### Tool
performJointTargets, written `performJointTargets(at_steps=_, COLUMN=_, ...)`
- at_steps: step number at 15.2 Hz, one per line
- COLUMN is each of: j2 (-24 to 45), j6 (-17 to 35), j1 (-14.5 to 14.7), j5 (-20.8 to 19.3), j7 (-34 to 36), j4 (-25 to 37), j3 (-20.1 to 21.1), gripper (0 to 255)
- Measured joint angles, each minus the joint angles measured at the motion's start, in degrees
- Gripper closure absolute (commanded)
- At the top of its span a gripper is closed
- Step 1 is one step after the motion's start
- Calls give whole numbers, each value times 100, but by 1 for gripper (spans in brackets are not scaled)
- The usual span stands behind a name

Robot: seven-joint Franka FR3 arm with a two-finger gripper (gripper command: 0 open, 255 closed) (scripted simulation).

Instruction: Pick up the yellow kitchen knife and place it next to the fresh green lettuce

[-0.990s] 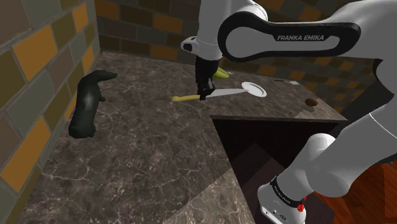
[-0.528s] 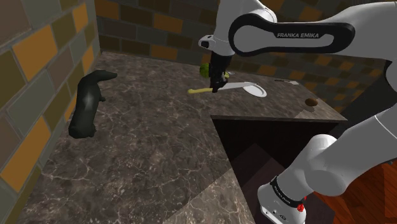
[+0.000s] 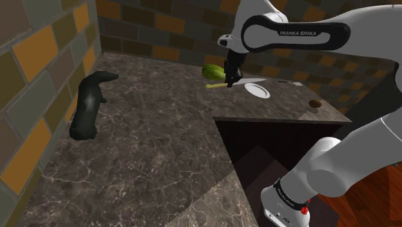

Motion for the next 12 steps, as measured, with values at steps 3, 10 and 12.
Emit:
performJointTargets(at_steps=3, j2=34, j6=62, j1=-166, j5=-63, j7=-383, j4=44, j3=-245, gripper=255)
performJointTargets(at_steps=10, j2=422, j6=285, j1=-587, j5=-134, j7=-1375, j4=404, j3=-864, gripper=255)
performJointTargets(at_steps=12, j2=492, j6=397, j1=-622, j5=-137, j7=-1441, j4=375, j3=-915, gripper=255)
